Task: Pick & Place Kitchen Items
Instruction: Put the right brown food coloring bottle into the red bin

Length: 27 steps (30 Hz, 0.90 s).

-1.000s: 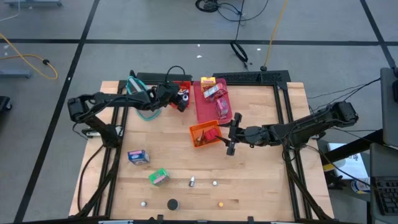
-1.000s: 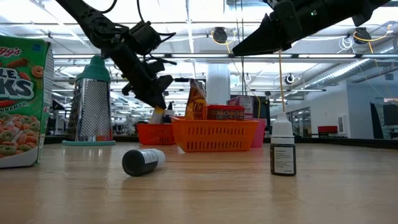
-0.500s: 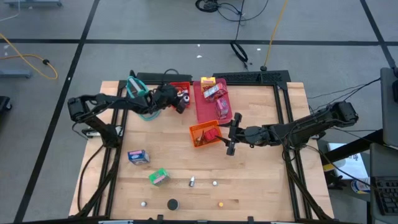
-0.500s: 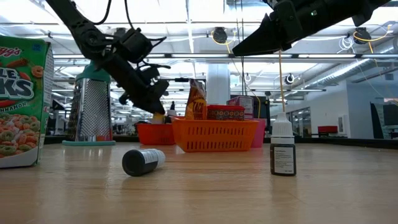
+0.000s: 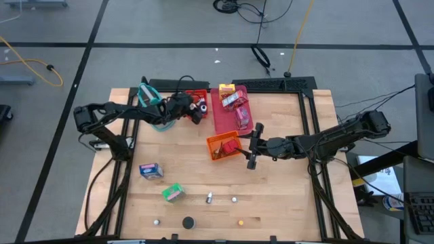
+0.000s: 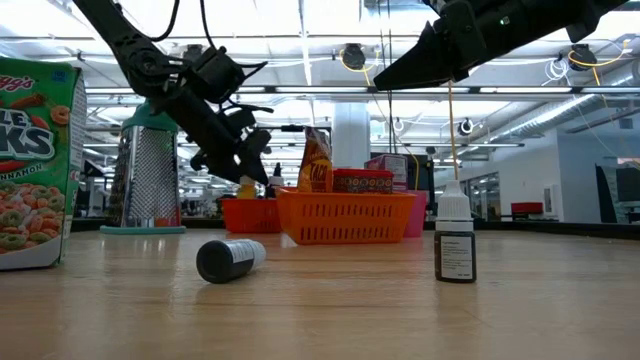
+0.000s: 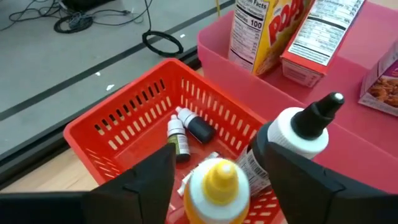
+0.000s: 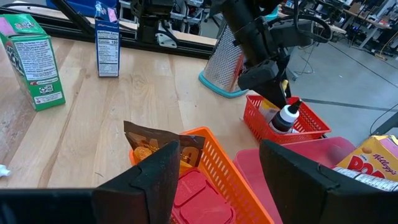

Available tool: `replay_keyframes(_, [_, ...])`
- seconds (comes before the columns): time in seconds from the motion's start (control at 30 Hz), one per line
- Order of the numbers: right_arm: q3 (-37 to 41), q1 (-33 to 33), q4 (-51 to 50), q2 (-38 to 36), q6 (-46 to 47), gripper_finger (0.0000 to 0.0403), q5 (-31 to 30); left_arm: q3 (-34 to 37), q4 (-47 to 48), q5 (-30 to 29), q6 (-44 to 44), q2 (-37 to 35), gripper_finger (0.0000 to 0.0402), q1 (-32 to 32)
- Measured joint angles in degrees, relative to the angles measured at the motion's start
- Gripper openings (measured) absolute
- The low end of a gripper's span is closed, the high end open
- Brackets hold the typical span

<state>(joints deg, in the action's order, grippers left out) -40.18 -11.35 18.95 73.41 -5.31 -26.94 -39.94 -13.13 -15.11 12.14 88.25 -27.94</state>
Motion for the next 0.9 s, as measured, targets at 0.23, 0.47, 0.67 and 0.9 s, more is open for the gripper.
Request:
replay_keyframes(0.23, [0.0, 0.0, 0.0, 0.0, -0.1, 0.0212, 0.0, 0.0, -0.9, 0.0, -1.3, -3.4, 0.0261, 0.0])
replay_keyframes(0.47, [0.0, 0.0, 0.0, 0.0, -0.1, 0.0212, 0.0, 0.0, 0.0, 0.6, -1.4, -10.9, 0.0249, 1.5])
replay_keyframes(0.67, [0.0, 0.0, -0.4, 0.0, 0.1, 0.0212, 3.9, 0.0, -0.5, 10.7, -1.6, -14.9, 0.025, 6.0])
replay_keyframes(0.9, [0.0, -1.3, -2.1, 1.6, 2.9, 0.0212, 16.8, 0.0, -0.5, 12.3, -2.2, -15.3, 0.025, 12.8])
